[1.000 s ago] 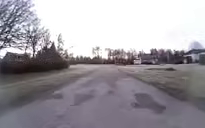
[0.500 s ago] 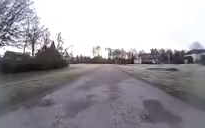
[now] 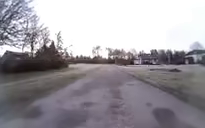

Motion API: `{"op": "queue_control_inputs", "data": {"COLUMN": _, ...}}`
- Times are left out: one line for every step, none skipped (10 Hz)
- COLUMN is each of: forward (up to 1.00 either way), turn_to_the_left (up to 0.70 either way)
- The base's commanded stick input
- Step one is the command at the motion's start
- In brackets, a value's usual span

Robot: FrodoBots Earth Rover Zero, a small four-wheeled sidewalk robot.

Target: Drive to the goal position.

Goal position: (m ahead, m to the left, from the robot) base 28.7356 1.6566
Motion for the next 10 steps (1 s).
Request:
{"op": "queue_control_inputs", "data": {"forward": 0.85, "turn_to_the_left": 0.00}}
{"op": "queue_control_inputs", "data": {"forward": 0.85, "turn_to_the_left": 0.00}}
{"op": "queue_control_inputs", "data": {"forward": 0.91, "turn_to_the_left": 0.00}}
{"op": "queue_control_inputs", "data": {"forward": 1.00, "turn_to_the_left": 0.00}}
{"op": "queue_control_inputs", "data": {"forward": 1.00, "turn_to_the_left": 0.00}}
{"op": "queue_control_inputs", "data": {"forward": 1.00, "turn_to_the_left": 0.00}}
{"op": "queue_control_inputs", "data": {"forward": 1.00, "turn_to_the_left": 0.00}}
{"op": "queue_control_inputs", "data": {"forward": 1.00, "turn_to_the_left": 0.00}}
{"op": "queue_control_inputs", "data": {"forward": 1.00, "turn_to_the_left": 0.00}}
{"op": "queue_control_inputs", "data": {"forward": 1.00, "turn_to_the_left": 0.00}}
